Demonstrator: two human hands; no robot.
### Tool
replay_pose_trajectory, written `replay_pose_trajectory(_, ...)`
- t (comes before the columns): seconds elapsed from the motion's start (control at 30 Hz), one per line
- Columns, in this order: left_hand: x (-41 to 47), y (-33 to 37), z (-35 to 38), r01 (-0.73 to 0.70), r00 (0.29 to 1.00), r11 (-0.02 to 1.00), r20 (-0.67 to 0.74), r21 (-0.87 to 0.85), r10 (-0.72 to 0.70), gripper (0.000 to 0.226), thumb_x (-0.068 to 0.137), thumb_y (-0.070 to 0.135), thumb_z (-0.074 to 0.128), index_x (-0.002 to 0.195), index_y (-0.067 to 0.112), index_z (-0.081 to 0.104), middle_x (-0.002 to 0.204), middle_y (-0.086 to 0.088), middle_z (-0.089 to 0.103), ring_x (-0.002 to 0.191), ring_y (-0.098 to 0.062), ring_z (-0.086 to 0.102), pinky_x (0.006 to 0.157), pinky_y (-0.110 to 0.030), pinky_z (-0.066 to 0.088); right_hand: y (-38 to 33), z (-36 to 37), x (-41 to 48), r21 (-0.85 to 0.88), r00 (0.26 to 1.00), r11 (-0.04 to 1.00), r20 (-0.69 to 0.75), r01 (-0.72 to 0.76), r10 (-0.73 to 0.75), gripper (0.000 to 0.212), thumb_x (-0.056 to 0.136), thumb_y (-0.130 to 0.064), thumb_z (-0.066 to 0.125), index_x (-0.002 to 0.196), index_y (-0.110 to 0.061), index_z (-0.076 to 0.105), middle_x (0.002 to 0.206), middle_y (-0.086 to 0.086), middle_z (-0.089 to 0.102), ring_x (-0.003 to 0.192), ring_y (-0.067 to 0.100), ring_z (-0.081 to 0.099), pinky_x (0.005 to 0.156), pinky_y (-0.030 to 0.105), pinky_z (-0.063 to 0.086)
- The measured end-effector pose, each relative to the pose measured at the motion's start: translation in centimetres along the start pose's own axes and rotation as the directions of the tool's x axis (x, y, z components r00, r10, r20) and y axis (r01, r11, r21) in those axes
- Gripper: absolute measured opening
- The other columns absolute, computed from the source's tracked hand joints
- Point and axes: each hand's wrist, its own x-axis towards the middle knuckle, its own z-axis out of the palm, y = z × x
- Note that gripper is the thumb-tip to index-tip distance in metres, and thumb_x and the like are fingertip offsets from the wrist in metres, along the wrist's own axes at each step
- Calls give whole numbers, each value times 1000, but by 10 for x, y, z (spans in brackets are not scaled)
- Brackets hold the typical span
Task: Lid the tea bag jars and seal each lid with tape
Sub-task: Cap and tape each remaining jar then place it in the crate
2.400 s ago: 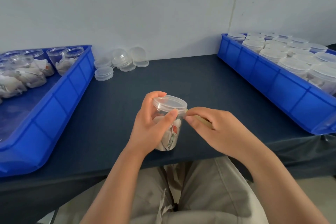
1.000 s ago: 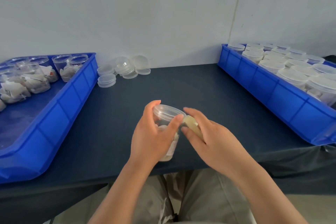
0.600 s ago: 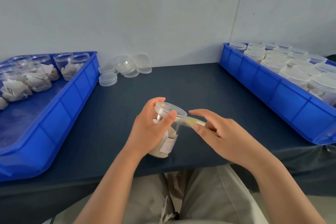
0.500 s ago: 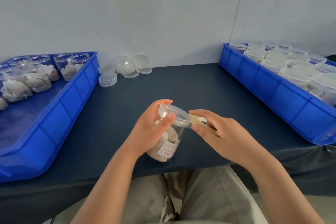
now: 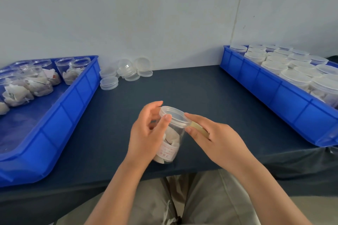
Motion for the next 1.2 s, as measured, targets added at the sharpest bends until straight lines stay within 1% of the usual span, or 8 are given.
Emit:
replay_pose_trajectory(0.13, -15, 14, 12, -20, 1000, 945, -3, 326, 22, 81, 80, 100, 29, 147, 55, 35, 128, 45, 54, 114, 17, 54, 79, -7, 43, -5, 2, -4, -22, 1000, 1000, 6, -21, 22, 54, 98, -81, 31, 148, -62, 42, 93, -22, 73, 88, -1, 66, 76, 21, 55)
replay_pose_trajectory(0.23, -9, 17, 14, 22, 1000, 924, -22, 382, -14, 99, 68, 103, 46, 149, 48, 36, 130, 34, 57, 110, 9, 57, 79, -13, 43, -9, 4, -4, -7, 1000, 1000, 5, -13, 13, 56, 99, -78, 28, 149, -58, 42, 94, -20, 73, 87, 3, 68, 77, 27, 58)
replay_pose_trajectory(0.43, 9, 7, 3, 155, 988, 965, -29, 210, -153, 78, 70, 91, 56, 135, 49, 50, 112, 35, 66, 105, 11, 64, 80, -18, 53, 2, 5, 0, 140, 991, 989, 132, -56, 37, 54, 98, -76, 36, 150, -60, 29, 67, -23, 60, 68, -3, 59, 63, 18, 36)
replay_pose_trajectory(0.6, 17, 5, -9, 112, 987, 990, 106, 91, -121, 55, 80, 81, 55, 124, 48, 58, 115, 41, 64, 107, 16, 61, 74, -3, 47, 9, -1, 6, 128, 989, 992, 147, 3, -22, 48, 96, -82, 30, 141, -64, 36, 75, -9, 64, 69, 7, 62, 59, 25, 44)
replay_pose_trajectory(0.8, 8, -8, -4, 177, 928, 972, 356, -156, -112, 69, 88, 88, 48, 137, 40, 64, 131, 11, 71, 125, -15, 67, 100, -33, 58, 20, -4, 8, 125, 988, 992, 149, 14, -33, 52, 88, -94, 31, 138, -81, 33, 88, -18, 71, 78, 9, 67, 60, 29, 55)
replay_pose_trajectory(0.93, 14, -5, -4, 196, 899, 970, 421, -142, -120, 55, 92, 86, 44, 129, 52, 67, 131, 12, 71, 125, -13, 67, 98, -30, 59, 25, -4, 6, 117, 992, 993, 127, -10, -5, 51, 86, -97, 29, 134, -82, 38, 86, -12, 71, 73, 11, 67, 58, 30, 55)
replay_pose_trajectory(1.07, 16, 0, -1, 152, 916, 986, 385, -71, -113, 46, 93, 75, 42, 128, 56, 66, 127, 21, 71, 118, -2, 68, 92, -17, 55, 21, -7, 4, 55, 995, 998, 95, -18, 12, 49, 88, -95, 28, 132, -78, 40, 87, -19, 71, 76, 3, 68, 58, 27, 53)
replay_pose_trajectory(1.2, 9, 9, 0, 34, 993, 999, 116, -19, -32, 58, 87, 71, 57, 142, 50, 59, 122, 34, 68, 112, 9, 67, 81, -6, 51, 14, -9, 3, 2, 998, 999, 44, -43, 43, 53, 89, -93, 27, 135, -71, 42, 107, -20, 74, 81, 3, 69, 70, 28, 59)
